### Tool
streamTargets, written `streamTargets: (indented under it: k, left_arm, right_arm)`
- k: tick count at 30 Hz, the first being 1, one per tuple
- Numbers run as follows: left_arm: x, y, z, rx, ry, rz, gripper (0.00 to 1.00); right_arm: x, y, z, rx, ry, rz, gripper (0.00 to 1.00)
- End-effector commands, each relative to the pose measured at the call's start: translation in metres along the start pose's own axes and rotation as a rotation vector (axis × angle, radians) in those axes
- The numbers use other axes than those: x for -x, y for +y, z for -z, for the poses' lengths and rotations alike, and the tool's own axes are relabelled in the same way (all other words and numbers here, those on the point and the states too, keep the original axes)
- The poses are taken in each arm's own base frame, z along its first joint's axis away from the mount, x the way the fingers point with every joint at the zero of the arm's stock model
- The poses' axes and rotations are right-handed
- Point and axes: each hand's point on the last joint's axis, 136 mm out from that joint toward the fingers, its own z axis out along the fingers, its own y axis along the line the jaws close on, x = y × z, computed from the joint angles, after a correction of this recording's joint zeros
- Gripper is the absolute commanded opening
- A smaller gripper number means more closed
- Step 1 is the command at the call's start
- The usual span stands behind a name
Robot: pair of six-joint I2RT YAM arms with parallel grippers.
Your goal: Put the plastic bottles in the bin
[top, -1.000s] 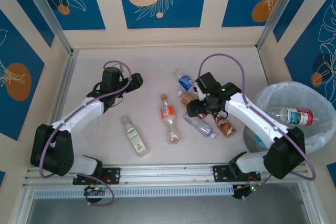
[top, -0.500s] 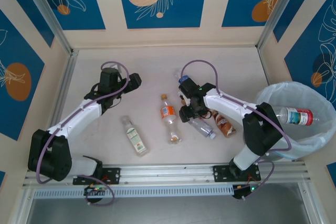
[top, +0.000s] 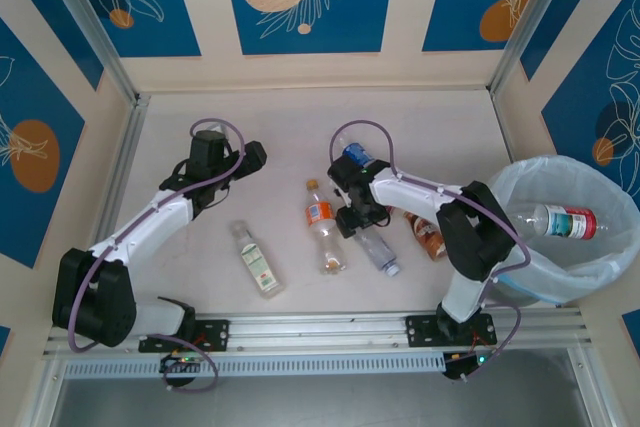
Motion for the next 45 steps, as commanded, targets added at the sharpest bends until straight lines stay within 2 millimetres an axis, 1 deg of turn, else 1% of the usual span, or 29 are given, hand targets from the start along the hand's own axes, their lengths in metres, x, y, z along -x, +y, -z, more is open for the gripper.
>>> streamTargets:
  k: [1, 6, 12, 13, 18, 20, 25, 28, 40, 45]
  left_arm:
    - [0.0, 0.011, 0.004, 0.032, -0.009, 0.017, 0.99]
    - [-0.001, 0.012, 0.003, 0.038, -0.008, 0.023, 0.99]
    - [-0.002, 0.013, 0.002, 0.038, -0.006, 0.023, 0.99]
    - [-0.002, 0.013, 0.002, 0.036, -0.008, 0.023, 0.99]
    - [-0.002, 0.014, 0.003, 0.041, -0.007, 0.021, 0.99]
    - [-0.004, 0.015, 0.002, 0.044, -0.005, 0.022, 0.99]
    - [-0.004, 0.015, 0.002, 0.042, -0.005, 0.023, 0.99]
    - [-0.004, 0.014, 0.001, 0.038, -0.005, 0.023, 0.99]
    - [-0.006, 0.011, -0.001, 0.021, 0.005, 0.025, 0.99]
    - [-0.007, 0.01, -0.003, 0.013, 0.011, 0.026, 0.99]
  right_arm:
    - [-0.001, 0.0, -0.004, -0.01, 0.019, 0.019, 0.67]
    - [-0.005, 0.004, -0.013, -0.002, 0.047, 0.017, 0.69]
    - [-0.005, 0.004, -0.021, -0.021, 0.061, 0.015, 0.69]
    - [-0.006, 0.003, -0.022, -0.03, 0.065, 0.015, 0.71]
    - [-0.008, 0.0, -0.025, -0.043, 0.07, 0.013, 0.71]
    - [-0.008, 0.001, -0.024, -0.045, 0.066, 0.011, 0.69]
    - [-0.006, 0.003, -0.016, -0.036, 0.044, 0.011, 0.62]
    - [-0.005, 0.003, -0.009, -0.031, 0.024, 0.008, 0.55]
    - [0.002, -0.002, 0.026, -0.038, -0.079, -0.007, 0.45]
    - [0.004, -0.004, 0.041, -0.043, -0.123, -0.008, 0.44]
